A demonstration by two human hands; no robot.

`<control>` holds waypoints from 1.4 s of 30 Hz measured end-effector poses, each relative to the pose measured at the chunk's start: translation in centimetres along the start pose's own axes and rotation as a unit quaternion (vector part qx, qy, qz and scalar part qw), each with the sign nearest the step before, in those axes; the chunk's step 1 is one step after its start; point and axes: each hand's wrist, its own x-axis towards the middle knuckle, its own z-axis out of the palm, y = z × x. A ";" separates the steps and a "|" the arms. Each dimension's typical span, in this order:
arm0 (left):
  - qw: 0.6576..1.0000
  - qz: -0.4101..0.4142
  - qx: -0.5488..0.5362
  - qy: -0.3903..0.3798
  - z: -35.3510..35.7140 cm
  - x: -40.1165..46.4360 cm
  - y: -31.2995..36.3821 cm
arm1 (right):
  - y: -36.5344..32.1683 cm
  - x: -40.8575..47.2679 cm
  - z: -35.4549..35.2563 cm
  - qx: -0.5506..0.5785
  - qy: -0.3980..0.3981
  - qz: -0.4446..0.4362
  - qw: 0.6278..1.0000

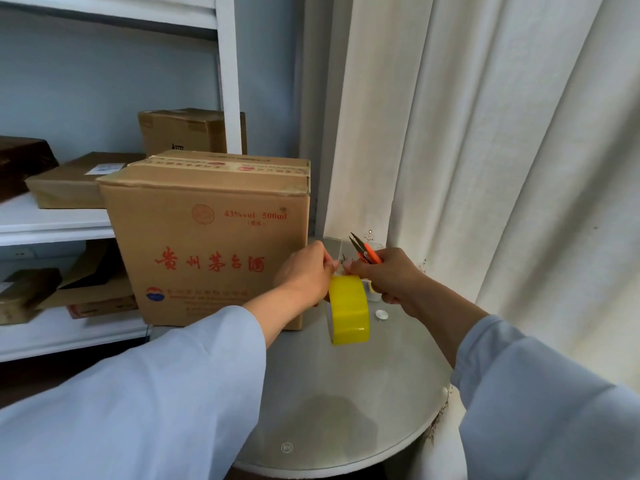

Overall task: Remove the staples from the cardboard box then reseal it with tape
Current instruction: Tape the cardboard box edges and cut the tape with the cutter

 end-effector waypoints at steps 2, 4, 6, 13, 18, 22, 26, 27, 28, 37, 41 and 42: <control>1.000 -0.001 0.012 -0.003 0.5 0.4 0.1 | -0.1 0.5 -0.1 -0.018 0.017 0.003 1.000; 1.000 -0.013 -0.022 -0.008 0.8 0.9 0.3 | -0.2 1.1 -0.2 -0.021 0.030 0.001 0.999; 0.997 -0.025 -0.067 -0.010 1.0 1.7 0.6 | -0.1 1.8 -0.4 -0.011 0.043 -0.004 0.999; 0.994 -0.006 -0.103 0.035 2.4 4.1 1.5 | 1.1 4.9 -1.5 0.022 0.129 -0.003 0.991; 1.000 -0.001 -0.016 0.000 3.5 5.1 0.7 | 4.0 7.2 -1.7 0.025 0.139 0.029 0.990; 0.998 -0.017 -0.029 -0.047 4.4 6.0 -0.2 | 5.0 8.8 -0.4 -0.026 0.120 0.014 0.992; 0.999 -0.008 -0.016 -0.030 5.2 6.4 -1.0 | 5.6 9.8 0.7 -0.022 0.058 0.028 0.998; 1.000 -0.004 -0.010 -0.022 5.3 6.5 -1.0 | 5.8 9.9 0.7 -0.018 0.043 0.041 0.998; 1.000 0.002 0.000 -0.014 5.4 6.7 -1.1 | 6.1 10.2 0.7 -0.020 0.028 0.053 0.998; 1.000 0.002 -0.012 -0.008 5.3 5.8 -1.4 | 6.6 8.9 0.8 -0.073 -0.020 0.086 0.993; 1.000 0.008 0.007 -0.020 4.8 5.0 -1.6 | 5.9 7.4 -0.1 -0.077 -0.084 0.130 0.985; 0.999 0.005 0.010 -0.032 4.9 4.5 -1.7 | 5.8 6.7 -0.4 -0.087 -0.104 0.142 0.980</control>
